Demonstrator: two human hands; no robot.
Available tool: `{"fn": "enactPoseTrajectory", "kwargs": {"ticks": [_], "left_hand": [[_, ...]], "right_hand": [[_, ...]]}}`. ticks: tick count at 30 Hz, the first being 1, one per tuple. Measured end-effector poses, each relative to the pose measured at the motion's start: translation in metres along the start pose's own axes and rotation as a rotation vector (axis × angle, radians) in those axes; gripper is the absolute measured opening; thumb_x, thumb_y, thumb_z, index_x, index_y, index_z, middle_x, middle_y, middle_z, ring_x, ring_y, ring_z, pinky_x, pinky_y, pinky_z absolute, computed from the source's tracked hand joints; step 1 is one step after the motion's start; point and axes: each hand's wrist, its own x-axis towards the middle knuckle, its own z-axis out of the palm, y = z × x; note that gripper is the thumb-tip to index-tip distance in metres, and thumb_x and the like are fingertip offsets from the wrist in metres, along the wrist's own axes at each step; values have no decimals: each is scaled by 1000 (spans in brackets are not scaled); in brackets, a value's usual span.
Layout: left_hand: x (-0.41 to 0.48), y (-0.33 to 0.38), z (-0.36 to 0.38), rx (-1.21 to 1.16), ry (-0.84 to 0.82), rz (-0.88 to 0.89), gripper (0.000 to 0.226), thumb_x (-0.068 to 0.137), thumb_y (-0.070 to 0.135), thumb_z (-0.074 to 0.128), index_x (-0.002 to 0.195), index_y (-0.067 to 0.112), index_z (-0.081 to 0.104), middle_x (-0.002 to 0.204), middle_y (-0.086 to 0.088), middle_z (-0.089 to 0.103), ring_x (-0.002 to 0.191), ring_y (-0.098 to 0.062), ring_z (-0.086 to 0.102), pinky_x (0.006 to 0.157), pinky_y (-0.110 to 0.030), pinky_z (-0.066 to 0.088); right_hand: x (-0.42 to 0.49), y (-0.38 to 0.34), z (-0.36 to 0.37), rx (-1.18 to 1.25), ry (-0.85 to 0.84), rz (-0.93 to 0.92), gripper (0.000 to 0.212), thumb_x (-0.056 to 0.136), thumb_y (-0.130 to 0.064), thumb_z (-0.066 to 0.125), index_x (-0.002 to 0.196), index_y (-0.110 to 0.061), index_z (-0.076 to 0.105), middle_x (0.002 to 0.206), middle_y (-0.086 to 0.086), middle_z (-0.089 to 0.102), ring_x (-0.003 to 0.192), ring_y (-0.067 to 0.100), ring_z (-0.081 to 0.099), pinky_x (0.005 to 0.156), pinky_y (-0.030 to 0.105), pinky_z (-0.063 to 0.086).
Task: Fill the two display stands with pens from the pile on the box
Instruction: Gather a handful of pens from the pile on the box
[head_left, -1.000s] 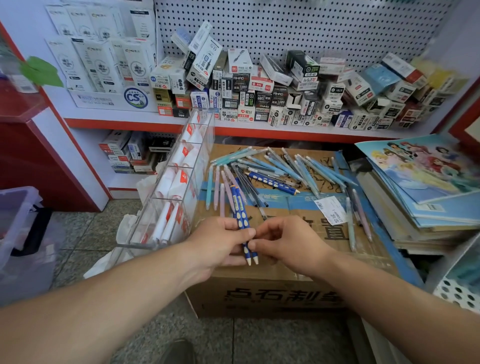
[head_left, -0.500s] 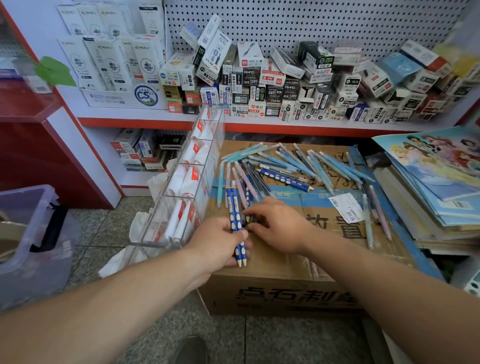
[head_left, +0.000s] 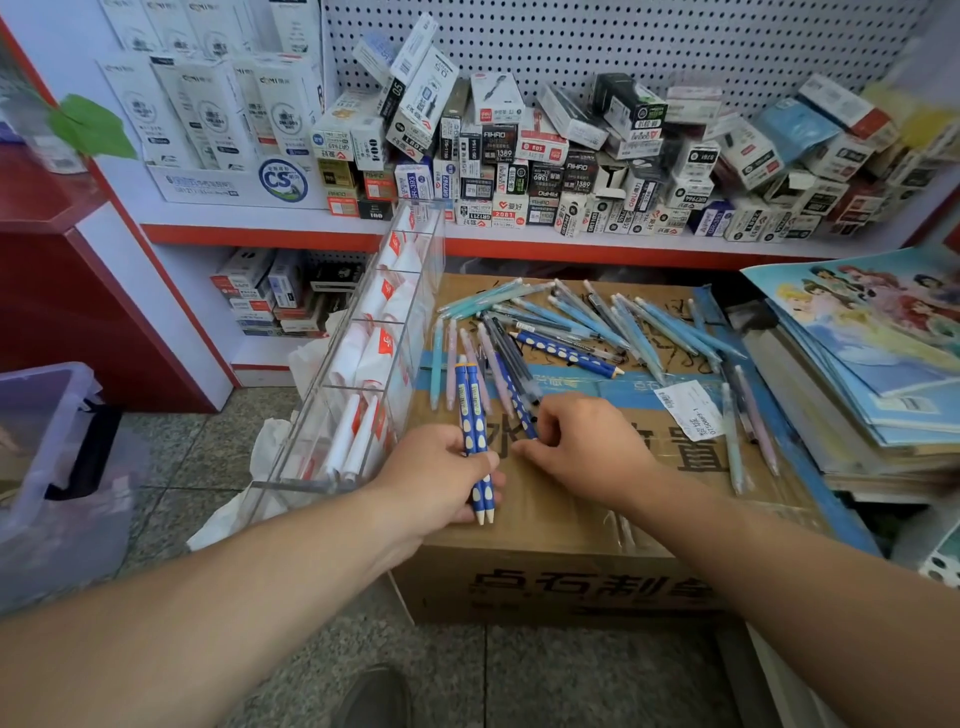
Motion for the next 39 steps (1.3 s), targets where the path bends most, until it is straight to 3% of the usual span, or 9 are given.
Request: {"fn": "enactPoseTrajectory", "kwargs": {"ticks": [3,8,14,17,21,27,30,35,39], "left_hand": [[-1,1,1,10,12,-3,3,102,7,60,102,7,62,105,-25,73,85,-29,74,62,-29,64],[-1,1,0,27,24,2,3,102,7,61,103,8,63,103,-23,73,96,-33,75,69,-33,65],[3,1,4,-7,27,12,5,101,7,61,105,9,63,101,-22,74,90,-31,76,70,-35,65],[4,1,8,-22,11,30,9,101,7,62,110,9,64,102,-19,74,89,-29,77,71,-36,64],[1,6,18,-76,-35,80,12,101,7,62,111,10,67,102,-12,78,89,-24,78,70,-31,63],[2,9,28,-141,-60,98,18,97,6,66,114,11,68,100,-11,79,88,-26,78,81,-42,63],[4,10,28,-133,-93,71,19,93,4,70,112,8,71,97,-9,80,87,-25,78,77,-38,63],[9,12,22,-109,-84,57,19,90,3,73,109,8,72,96,-8,80,86,-23,78,68,-33,63],[15,14,22,-112,-50,46,25,88,0,75,112,9,71,101,-11,79,92,-23,77,62,-31,62]], "right_hand": [[4,-4,4,72,51,98,34,86,-45,78,79,-23,52,78,-7,59,70,11,54,55,27,41],[4,0,-1,160,25,193,21,87,-33,78,89,-22,60,85,-5,64,81,13,63,69,32,55],[-20,11,-10,292,-69,182,18,92,-30,73,105,-29,60,87,-6,66,76,6,62,59,17,43],[-32,10,-15,383,-30,182,15,94,-28,71,109,-27,68,84,-6,68,72,6,62,60,15,46],[-50,6,-20,510,-12,86,14,96,-21,70,100,-35,68,77,-2,68,63,6,59,64,27,54],[-60,2,-13,655,-6,38,18,91,-17,75,95,-34,70,79,6,72,67,20,66,71,42,60],[-58,5,-10,661,19,26,21,90,-16,76,91,-35,69,78,4,72,63,8,60,67,36,56],[-46,8,-18,611,-90,2,10,89,-26,78,92,-30,70,78,-4,72,63,0,60,61,18,48],[-14,30,-32,353,89,85,6,99,-25,65,100,-25,71,89,-13,69,78,1,63,77,25,56]]}}
